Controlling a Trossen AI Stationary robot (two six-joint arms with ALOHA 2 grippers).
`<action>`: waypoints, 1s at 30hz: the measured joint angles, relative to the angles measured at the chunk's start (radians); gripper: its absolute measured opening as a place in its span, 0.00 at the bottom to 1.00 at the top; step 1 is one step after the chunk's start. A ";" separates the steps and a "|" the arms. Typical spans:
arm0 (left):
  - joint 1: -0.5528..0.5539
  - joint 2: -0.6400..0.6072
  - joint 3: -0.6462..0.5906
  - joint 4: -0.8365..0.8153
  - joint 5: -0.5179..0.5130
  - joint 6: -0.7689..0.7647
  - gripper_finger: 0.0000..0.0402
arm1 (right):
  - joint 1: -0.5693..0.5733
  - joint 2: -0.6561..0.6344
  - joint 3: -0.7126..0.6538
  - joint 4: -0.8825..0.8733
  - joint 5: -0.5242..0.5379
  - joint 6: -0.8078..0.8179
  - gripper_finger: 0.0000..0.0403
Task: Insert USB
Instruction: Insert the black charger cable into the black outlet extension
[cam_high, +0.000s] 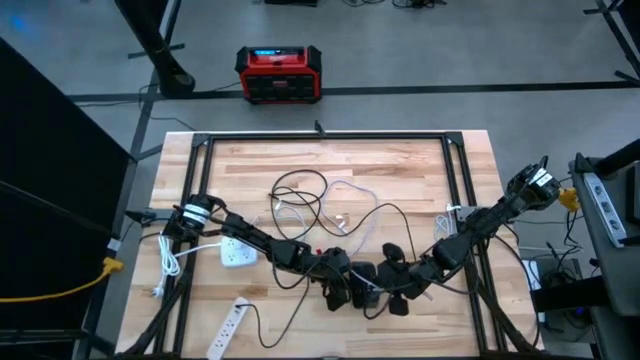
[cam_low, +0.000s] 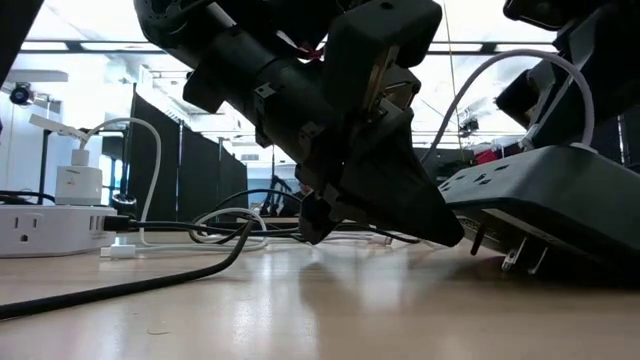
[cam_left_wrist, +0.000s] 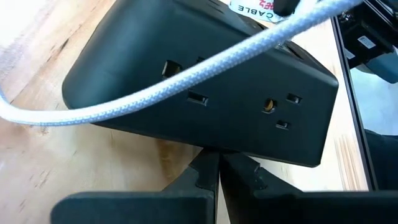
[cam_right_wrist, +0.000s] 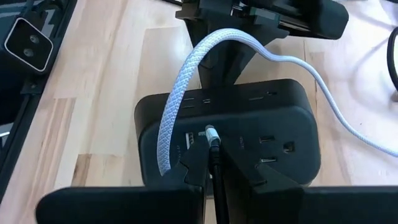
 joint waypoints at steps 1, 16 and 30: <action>0.000 0.000 0.000 0.000 0.000 0.000 0.00 | 0.000 0.000 0.000 0.000 0.000 -0.009 0.03; 0.001 0.000 0.008 0.002 0.000 0.005 0.00 | 0.006 0.002 0.034 -0.057 -0.020 -0.143 0.03; 0.001 0.000 0.022 -0.027 -0.018 0.008 0.00 | 0.006 0.039 0.037 -0.046 -0.044 -0.130 0.03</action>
